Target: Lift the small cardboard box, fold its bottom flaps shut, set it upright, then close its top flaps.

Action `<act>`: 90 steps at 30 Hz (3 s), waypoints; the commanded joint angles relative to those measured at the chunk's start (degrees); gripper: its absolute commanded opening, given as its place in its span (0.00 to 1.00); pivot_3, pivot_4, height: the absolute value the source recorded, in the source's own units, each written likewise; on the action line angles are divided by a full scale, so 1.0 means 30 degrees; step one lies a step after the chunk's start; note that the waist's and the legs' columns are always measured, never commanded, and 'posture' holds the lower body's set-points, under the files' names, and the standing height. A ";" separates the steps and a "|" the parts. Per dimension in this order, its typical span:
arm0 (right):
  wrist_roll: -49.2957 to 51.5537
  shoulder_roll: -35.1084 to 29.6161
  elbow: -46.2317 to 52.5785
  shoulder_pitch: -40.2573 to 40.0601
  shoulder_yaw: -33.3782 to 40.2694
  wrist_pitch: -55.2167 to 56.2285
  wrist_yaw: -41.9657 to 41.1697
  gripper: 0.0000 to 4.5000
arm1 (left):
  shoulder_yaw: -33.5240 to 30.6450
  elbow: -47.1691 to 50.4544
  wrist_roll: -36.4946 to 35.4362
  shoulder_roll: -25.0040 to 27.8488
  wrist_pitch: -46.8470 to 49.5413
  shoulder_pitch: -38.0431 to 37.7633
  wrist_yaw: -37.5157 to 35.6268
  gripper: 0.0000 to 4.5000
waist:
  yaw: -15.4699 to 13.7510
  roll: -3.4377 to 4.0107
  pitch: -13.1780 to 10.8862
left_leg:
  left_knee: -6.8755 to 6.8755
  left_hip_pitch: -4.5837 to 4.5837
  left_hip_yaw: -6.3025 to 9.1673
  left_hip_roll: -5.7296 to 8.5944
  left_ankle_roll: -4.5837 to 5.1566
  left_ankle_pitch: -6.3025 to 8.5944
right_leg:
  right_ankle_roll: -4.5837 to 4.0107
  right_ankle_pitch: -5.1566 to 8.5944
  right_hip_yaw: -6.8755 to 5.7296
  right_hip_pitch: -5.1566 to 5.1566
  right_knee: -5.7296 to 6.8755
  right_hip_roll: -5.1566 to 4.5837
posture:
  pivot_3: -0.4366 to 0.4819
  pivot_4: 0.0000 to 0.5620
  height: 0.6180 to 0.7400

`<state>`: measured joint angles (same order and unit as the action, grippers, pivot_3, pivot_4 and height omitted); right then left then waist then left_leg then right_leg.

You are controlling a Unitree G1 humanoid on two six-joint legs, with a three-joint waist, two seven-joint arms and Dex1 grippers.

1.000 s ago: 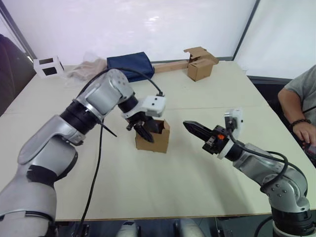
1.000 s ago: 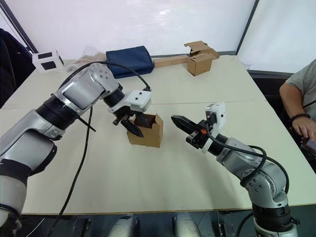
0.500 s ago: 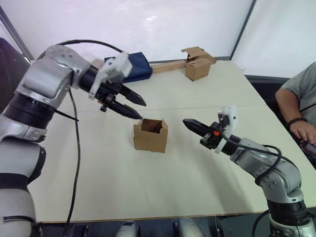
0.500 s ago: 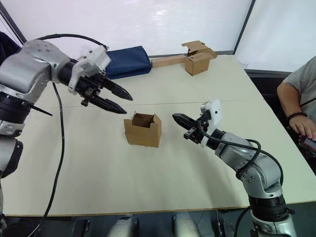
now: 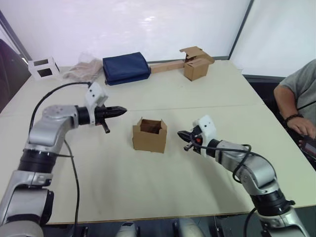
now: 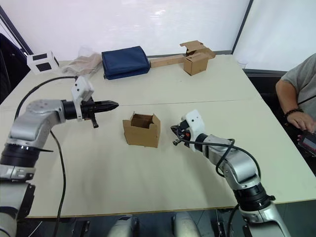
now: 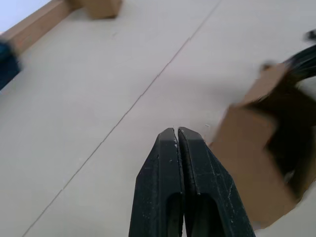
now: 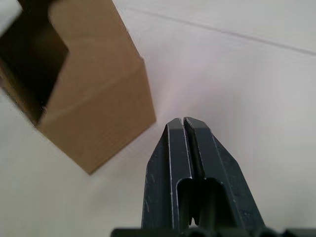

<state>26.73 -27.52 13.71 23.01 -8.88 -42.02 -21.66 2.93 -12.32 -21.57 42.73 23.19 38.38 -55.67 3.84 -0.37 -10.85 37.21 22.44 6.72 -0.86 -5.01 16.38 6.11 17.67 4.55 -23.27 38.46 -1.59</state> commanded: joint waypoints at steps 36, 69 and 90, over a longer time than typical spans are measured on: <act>0.0239 0.1334 0.2436 0.0229 0.0073 -0.3503 -0.3250 0.00 | 0.1678 0.5392 0.0442 -0.0678 0.3456 -0.3158 -0.2419 0.02 | 0.0006 0.0002 0.0006 | 0.0002 -0.0012 0.0002 0.0000 -0.0001 0.0000 | 0.0000 -0.0001 -0.0005 0.0010 0.0025 0.0001 | 0.48 0.27 1.00; -0.1026 0.2787 -0.0946 0.0994 0.0844 0.3432 -0.5575 0.00 | 0.0641 0.3626 -0.0565 -0.2021 0.3798 -0.0834 -0.1819 0.02 | 0.0049 -0.0003 0.0008 | 0.0010 -0.0019 0.0002 0.0002 -0.0003 -0.0002 | 0.0000 -0.0001 -0.0006 0.0014 0.0031 0.0000 | 0.48 0.27 1.00; -0.5711 0.1206 -0.4415 0.2619 -0.2539 0.6164 -0.8171 0.00 | 0.0016 0.3895 -0.0413 -0.2203 0.3559 -0.1557 -0.0857 0.02 | 0.0047 0.0014 0.0091 | -0.0007 -0.0185 -0.0005 -0.0001 0.0000 0.0000 | -0.0001 0.0000 0.0007 0.0164 0.0030 0.0006 | 0.48 0.27 1.00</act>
<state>10.87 -23.42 1.92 31.16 -15.50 -22.77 -45.68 5.65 -2.73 -21.44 35.82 33.28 33.68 -58.98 3.98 -0.33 -10.57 37.19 21.89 6.71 -0.86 -5.01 16.38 6.11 17.67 4.57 -22.78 38.55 -1.57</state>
